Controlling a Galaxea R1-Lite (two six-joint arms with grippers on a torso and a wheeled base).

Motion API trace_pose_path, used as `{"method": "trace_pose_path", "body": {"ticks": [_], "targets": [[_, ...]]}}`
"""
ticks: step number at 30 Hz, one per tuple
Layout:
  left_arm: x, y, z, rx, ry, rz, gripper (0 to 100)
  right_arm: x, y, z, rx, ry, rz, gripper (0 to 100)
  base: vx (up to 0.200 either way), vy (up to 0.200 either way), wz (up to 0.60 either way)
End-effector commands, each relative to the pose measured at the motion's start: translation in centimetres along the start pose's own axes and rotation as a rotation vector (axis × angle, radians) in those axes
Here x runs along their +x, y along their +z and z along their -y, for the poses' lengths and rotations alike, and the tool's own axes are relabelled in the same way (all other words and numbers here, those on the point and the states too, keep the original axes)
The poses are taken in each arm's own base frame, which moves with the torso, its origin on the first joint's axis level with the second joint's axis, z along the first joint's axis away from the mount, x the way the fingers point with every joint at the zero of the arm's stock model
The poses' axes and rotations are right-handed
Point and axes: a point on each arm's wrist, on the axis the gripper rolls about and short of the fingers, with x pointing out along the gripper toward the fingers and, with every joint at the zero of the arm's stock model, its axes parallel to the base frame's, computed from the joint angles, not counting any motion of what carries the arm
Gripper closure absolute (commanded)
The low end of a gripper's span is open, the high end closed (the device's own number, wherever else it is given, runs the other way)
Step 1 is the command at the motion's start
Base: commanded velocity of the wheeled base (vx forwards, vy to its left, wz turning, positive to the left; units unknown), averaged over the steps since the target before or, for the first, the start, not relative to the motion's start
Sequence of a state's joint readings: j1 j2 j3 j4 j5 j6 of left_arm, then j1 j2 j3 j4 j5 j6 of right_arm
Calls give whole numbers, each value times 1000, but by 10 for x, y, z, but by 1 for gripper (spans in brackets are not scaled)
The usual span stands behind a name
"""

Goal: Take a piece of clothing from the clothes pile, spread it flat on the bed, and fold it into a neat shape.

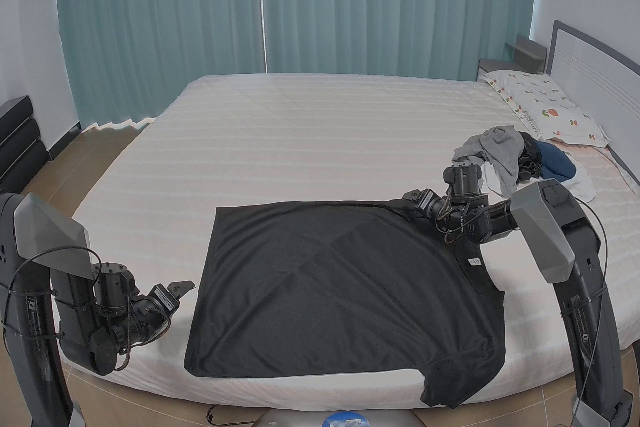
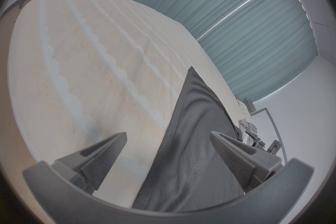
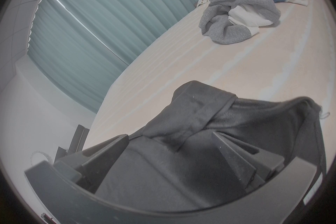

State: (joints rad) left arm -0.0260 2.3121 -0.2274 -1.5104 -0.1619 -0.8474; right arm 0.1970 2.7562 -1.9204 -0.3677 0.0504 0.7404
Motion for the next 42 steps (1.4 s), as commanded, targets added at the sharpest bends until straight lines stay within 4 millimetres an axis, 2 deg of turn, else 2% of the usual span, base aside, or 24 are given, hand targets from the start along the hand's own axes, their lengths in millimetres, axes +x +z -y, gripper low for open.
{"method": "trace_pose_path", "body": {"ticks": [1, 2, 7, 13, 15, 16, 18, 22, 24, 25, 28, 31, 34, 42], "targets": [[0, -2, -1, -1, 4, -6, 0, 21, -15, 22, 5, -20, -7, 0, 0, 0, 0], [0, -2, -1, -1, 4, -6, 0, 21, -15, 22, 5, -20, -7, 0, 0, 0, 0], [0, -2, -1, -1, 5, -7, 0, 19, 3, 4, 7, 216, 150, 0, 0, 0, 0], [0, -2, -1, -1, 5, -7, 0, 11, 27, 8, -1, 266, 206, 0, 0, 0, 0], [0, -2, -1, -1, 5, -7, 0, 7, 41, 15, -3, 282, 249, 0, 0, 0, 0], [0, -2, -1, -1, 5, -7, 0, 7, 41, 15, -3, 282, 249, 0, 0, 0, 0], [0, -2, -1, -1, 5, -7, 0, 5, 53, 30, -7, 253, 266, 0, 0, 0, 0], [0, -2, -1, -1, 5, -7, 0, 7, 57, 51, -12, 208, 271, 0, 0, 0, 0], [0, -2, -1, -1, 5, -7, 0, 7, 57, 51, -12, 208, 271, 0, 0, 0, 0], [0, -2, -2, -2, 6, -8, 0, 8, 58, 61, -3, 178, 262, 0, 0, 0, 0], [0, -2, -2, -2, 6, -8, 0, 6, 63, 67, 5, 156, 258, 0, 0, 0, 0], [0, -2, -2, -2, 6, -8, 0, 3, 68, 63, 10, 156, 268, 0, 0, 0, 0], [0, -2, -2, -2, 6, -8, 0, -6, 80, 50, 12, 168, 288, 0, 0, 0, 0], [1, -1, -1, -1, 4, -4, 0, -27, 75, 37, 20, 154, 217, 0, 0, 0, 0]]}}
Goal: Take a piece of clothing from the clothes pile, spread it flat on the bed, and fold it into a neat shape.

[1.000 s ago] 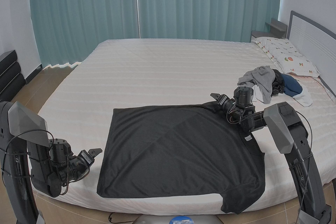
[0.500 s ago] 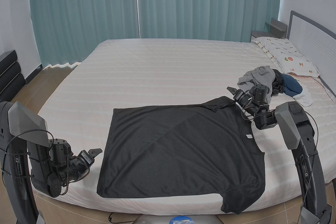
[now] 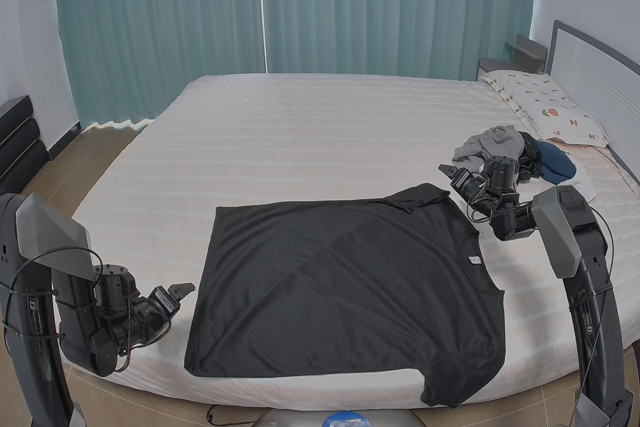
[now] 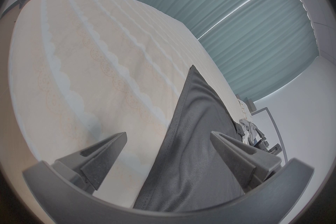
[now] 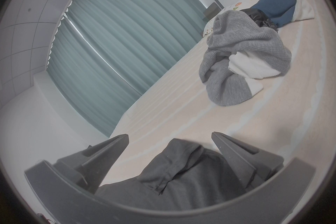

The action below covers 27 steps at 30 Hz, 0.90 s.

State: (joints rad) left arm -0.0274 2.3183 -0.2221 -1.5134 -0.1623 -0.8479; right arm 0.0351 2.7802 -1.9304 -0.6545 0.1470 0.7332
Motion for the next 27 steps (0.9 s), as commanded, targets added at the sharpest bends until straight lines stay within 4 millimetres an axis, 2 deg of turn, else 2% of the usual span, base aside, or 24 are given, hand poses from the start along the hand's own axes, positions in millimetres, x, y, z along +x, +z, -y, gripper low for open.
{"method": "trace_pose_path", "body": {"ticks": [1, 4, 7, 9, 12, 16, 20, 21, 23, 25, 26, 27], "targets": [[1, 0, 0, 0, -1, 3, 0, -15, 8, -21, 7, 14, -33, 0, 0, 0, 0], [0, 0, 0, 0, 0, 2, 0, -19, -7, -36, 38, 32, -84, 0, 0, 0, 0], [1, 1, 1, 0, -3, 4, 0, -18, -17, -42, 37, 36, -107, 0, 0, 0, 0], [1, 1, 1, 0, -3, 4, 0, -20, -20, -41, 41, 30, -118, 0, 0, 0, 0], [0, 1, 1, 1, -5, 6, 0, -33, -20, -44, 42, 8, -148, 0, 0, 0, 0], [-2, 0, 1, 1, -2, 2, 0, -62, -15, -49, 46, -7, -202, 0, 0, 0, 0], [-16, -1, 5, 9, -16, 6, 0, -109, -8, -49, 54, 3, -274, 0, 0, 0, 0], [-17, -1, 5, 10, -17, 7, 0, -113, -8, -49, 53, 6, -278, 0, 0, 0, 0], [-21, -5, 7, 22, -27, -1, 0, -147, -15, -48, 56, 14, -311, 0, 0, 0, 0], [-21, -6, 7, 21, -27, -4, 0, -152, -16, -47, 56, 14, -313, 0, 0, 0, 0], [-23, -10, 9, 28, -28, -21, 0, -183, -27, -44, 36, 26, -344, 0, 0, 0, 0], [-24, -12, 10, 30, -29, -25, 0, -196, -32, -42, 21, 29, -355, 0, 0, 0, 0]]}}
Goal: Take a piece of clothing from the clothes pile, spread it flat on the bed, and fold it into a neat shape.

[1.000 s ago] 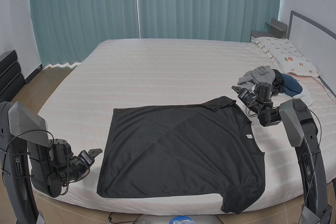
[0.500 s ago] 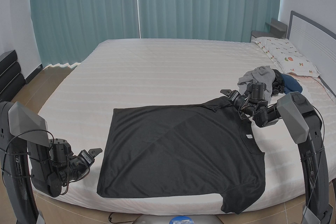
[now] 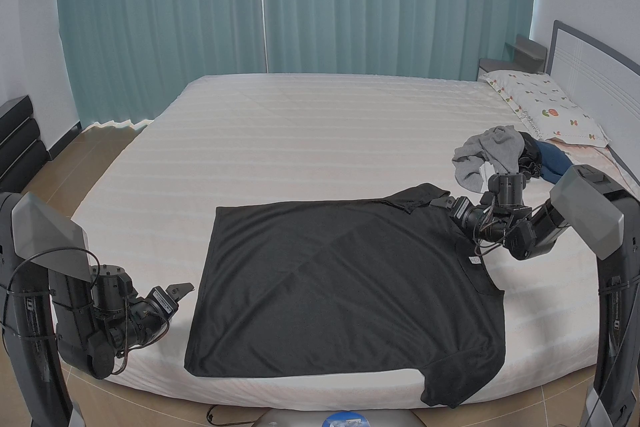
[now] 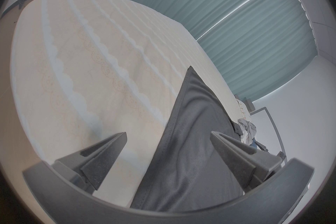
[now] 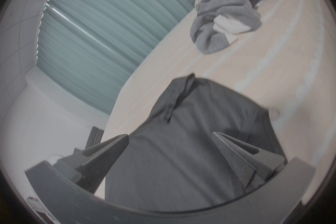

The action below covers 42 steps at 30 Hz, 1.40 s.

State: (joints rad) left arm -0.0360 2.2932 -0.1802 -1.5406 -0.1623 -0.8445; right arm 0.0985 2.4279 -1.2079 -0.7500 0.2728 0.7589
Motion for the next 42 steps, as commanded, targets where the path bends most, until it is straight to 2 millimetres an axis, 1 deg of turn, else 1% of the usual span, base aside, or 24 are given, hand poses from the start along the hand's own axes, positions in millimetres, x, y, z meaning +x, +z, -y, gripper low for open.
{"method": "trace_pose_path", "body": {"ticks": [1, 2, 3, 4, 6, 8, 9, 10, 13, 15, 17, 24, 29, 33, 41, 42], "targets": [[-15, -10, 8, 21, -19, -29, 0, -105, -32, -8, -68, 70, -38, 0, 0, 0, 0], [-16, -10, 9, 23, -22, -30, 0, -116, -42, -5, -78, 66, -52, 0, -200, 0, 0], [-18, -11, 9, 22, -23, -31, 0, -122, -48, -3, -77, 64, -58, 0, -200, 0, 0], [-22, -11, 10, 24, -24, -33, 0, -137, -62, 1, -76, 57, -77, 0, -200, 0, 0], [-23, -12, 11, 24, -25, -34, 0, -140, -64, 2, -76, 56, -80, 0, -200, 0, 0], [-26, -14, 12, 29, -25, -43, 0, -155, -77, 8, -67, 40, -97, 0, -200, 0, 0], [-27, -14, 12, 30, -25, -45, 0, -158, -79, 9, -65, 36, -102, 0, -200, 0, 0], [-28, -16, 12, 35, -24, -54, 0, -165, -85, 12, -55, 30, -111, 0, -200, 0, 0], [-32, -20, 13, 44, -24, -69, 0, -176, -96, 15, -54, 22, -132, 0, -200, 0, 0], [-33, -22, 13, 45, -22, -75, 0, -181, -100, 15, -51, 33, -130, 0, -200, 0, 0], [-33, -23, 14, 49, -25, -78, 0, -184, -104, 15, -46, 47, -128, 0, -200, 0, 0], [-28, -23, 14, 48, -28, -83, 0, -191, -114, 17, -13, 47, -144, 0, 0, 0, 0], [-29, -27, 18, 55, -43, -97, 0, -186, -117, 22, -12, 48, -143, 0, 0, 0, 0], [-28, -29, 20, 62, -51, -108, 0, -188, -120, 24, -12, 41, -152, 0, 0, -200, 0], [-27, -30, 21, 66, -59, -110, 0, -190, -120, 22, -15, 45, -147, 0, 0, -200, 0], [-27, -29, 22, 65, -61, -103, 0, -191, -120, 22, -16, 46, -146, 0, 0, 0, 0]]}}
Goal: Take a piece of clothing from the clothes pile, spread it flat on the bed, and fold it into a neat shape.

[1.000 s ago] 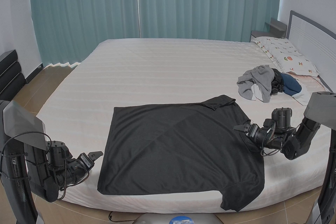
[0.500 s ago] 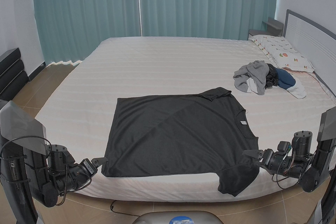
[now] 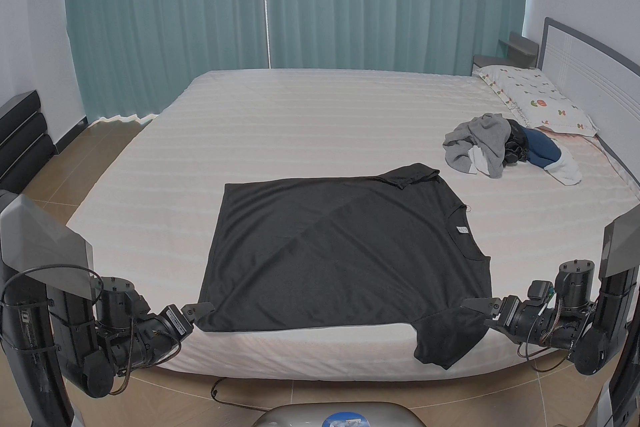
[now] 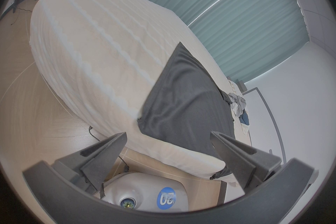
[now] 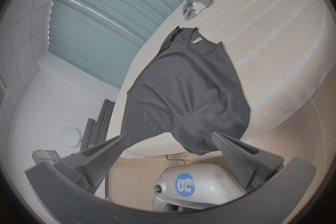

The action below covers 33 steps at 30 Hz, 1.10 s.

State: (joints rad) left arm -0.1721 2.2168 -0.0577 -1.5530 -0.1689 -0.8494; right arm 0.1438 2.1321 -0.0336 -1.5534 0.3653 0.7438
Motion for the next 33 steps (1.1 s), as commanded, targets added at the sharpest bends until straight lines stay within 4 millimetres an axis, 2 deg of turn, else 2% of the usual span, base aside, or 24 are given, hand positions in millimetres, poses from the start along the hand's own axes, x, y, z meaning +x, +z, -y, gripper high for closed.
{"method": "trace_pose_path", "body": {"ticks": [1, 8, 12, 16, 19, 25, 28, 33], "targets": [[1, 3, 2, 2, -14, 19, 0, 0, -1, 0, -4, 3, 1, 0, 0, 0, 0], [7, 9, 3, 29, -25, 47, 0, -3, -1, -2, -7, 7, 6, 0, 0, 0, 0], [12, 12, -7, 73, 14, 50, 0, -4, -1, -1, -9, 4, 2, 0, 0, 0, 0], [13, 13, -40, 146, 135, 20, 0, -4, -2, -1, -8, 2, 0, 0, 0, 0, 0], [16, 14, -49, 136, 161, 14, 0, -4, -2, 0, -4, -2, -2, 0, 0, 0, 0], [23, 13, -49, 160, 151, 11, 0, -3, -3, 0, -3, -4, -6, 0, 0, 0, 0], [33, 16, -46, 178, 127, 27, 0, -3, -2, 0, -1, -4, -4, 0, 0, 0, 0], [37, 17, -44, 184, 117, 30, 0, -3, -2, 0, -1, -4, -4, 0, 0, 0, 0]]}}
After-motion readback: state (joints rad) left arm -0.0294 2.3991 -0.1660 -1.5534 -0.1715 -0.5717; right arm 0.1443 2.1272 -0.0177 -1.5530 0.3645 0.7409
